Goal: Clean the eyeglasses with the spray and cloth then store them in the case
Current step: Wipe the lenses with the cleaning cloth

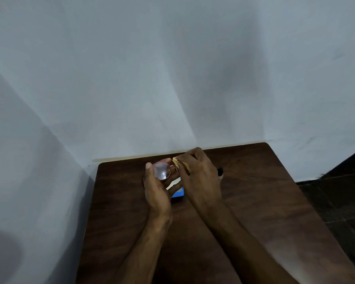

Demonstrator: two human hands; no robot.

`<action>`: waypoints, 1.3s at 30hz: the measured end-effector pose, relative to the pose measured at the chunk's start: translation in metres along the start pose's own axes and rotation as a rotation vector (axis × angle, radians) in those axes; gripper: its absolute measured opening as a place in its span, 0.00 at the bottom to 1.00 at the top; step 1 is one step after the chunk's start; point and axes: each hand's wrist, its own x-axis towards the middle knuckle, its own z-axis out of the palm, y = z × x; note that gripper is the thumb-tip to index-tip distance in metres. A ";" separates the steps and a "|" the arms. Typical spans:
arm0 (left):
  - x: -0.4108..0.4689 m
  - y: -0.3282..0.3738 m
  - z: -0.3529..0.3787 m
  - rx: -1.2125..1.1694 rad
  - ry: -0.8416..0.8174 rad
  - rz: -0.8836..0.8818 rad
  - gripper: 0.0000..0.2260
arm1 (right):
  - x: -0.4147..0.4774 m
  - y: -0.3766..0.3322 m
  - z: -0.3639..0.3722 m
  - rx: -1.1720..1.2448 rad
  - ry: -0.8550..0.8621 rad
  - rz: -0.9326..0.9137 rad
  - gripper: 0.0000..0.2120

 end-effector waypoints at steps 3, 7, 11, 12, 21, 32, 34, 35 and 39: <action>0.004 0.001 -0.005 -0.018 -0.024 -0.039 0.26 | 0.002 -0.005 0.004 -0.077 -0.053 0.003 0.07; 0.007 0.000 -0.012 -0.015 -0.074 -0.080 0.24 | -0.001 -0.010 0.003 -0.054 -0.108 0.056 0.08; 0.005 -0.004 -0.016 -0.021 -0.094 -0.075 0.24 | -0.006 -0.009 0.002 0.000 -0.219 0.138 0.11; 0.005 -0.005 -0.017 -0.004 -0.106 -0.057 0.24 | -0.006 -0.008 0.001 -0.006 -0.242 0.132 0.11; -0.001 -0.006 -0.022 0.014 -0.177 -0.132 0.21 | -0.001 0.007 -0.005 -0.110 -0.369 -0.015 0.09; 0.014 0.004 -0.040 0.218 -0.075 -0.044 0.07 | 0.001 0.018 -0.007 -0.267 -0.377 -0.065 0.08; 0.014 0.003 -0.042 0.325 -0.081 0.037 0.06 | 0.003 0.019 -0.008 -0.306 -0.447 -0.043 0.10; 0.015 0.001 -0.043 0.382 -0.083 0.083 0.05 | 0.004 0.019 -0.008 -0.319 -0.476 -0.040 0.11; 0.014 -0.004 -0.043 0.696 -0.147 0.327 0.09 | 0.002 0.014 -0.002 -0.267 -0.497 -0.049 0.14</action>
